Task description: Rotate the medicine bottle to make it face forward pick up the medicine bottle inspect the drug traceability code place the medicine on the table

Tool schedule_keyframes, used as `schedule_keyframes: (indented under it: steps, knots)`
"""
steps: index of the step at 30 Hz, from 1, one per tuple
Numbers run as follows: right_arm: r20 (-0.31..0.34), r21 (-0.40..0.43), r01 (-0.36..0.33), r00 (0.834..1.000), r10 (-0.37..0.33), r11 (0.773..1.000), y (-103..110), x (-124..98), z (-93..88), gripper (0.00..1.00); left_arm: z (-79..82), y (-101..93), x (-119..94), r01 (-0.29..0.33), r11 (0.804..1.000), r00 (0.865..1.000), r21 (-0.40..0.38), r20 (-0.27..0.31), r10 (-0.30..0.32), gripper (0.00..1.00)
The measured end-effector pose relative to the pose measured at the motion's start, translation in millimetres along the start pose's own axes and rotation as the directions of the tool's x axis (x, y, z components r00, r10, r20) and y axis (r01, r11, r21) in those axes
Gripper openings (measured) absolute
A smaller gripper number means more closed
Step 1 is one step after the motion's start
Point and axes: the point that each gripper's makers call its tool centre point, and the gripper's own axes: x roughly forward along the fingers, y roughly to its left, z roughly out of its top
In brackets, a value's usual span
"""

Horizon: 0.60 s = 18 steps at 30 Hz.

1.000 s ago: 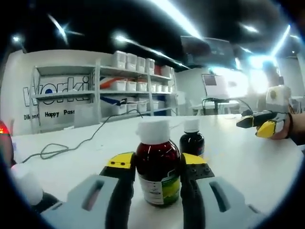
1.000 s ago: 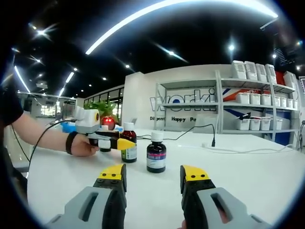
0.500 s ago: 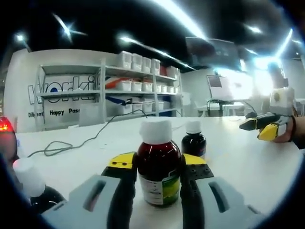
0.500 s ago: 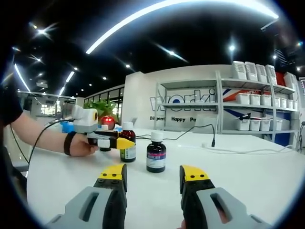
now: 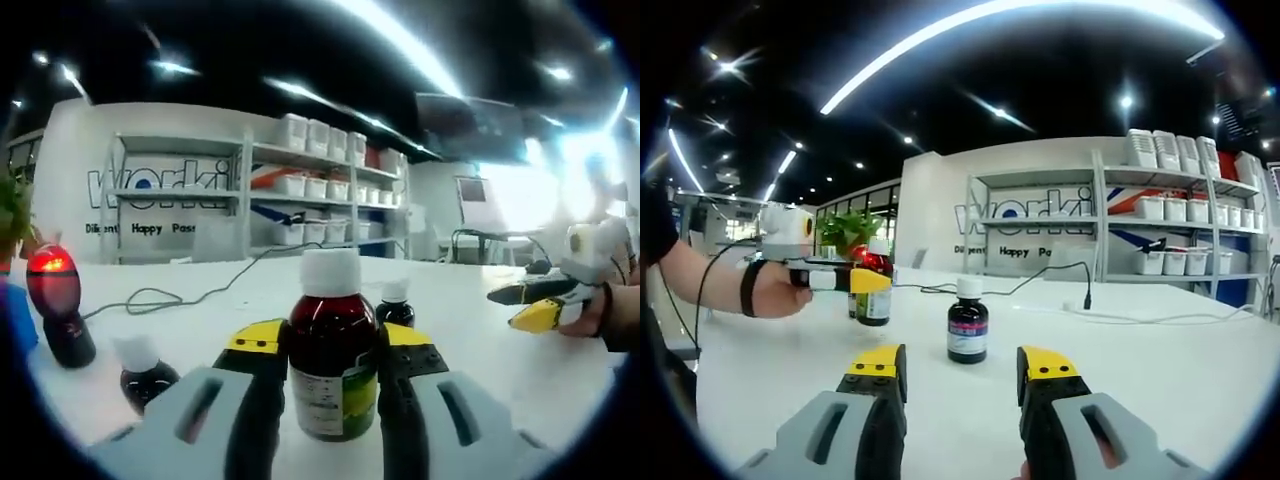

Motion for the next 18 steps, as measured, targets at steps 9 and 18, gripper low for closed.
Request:
schedule_keyframes:
  steps: [9, 18]
  knots:
    - [0.009, 0.003, -0.001, 1.0, 0.001, 1.0, 0, -1, 1.8, 0.39, 14.1, -20.9, -45, -0.083, 0.995, 0.996, 0.054, 0.047, 0.08, 0.26]
    - [0.01, 0.002, -0.001, 1.0, 0.001, 1.0, -6, 0, -0.2, 0.39, -13.8, -39.5, -77, -0.066, 0.998, 0.998, -0.007, 0.017, 0.066, 0.26]
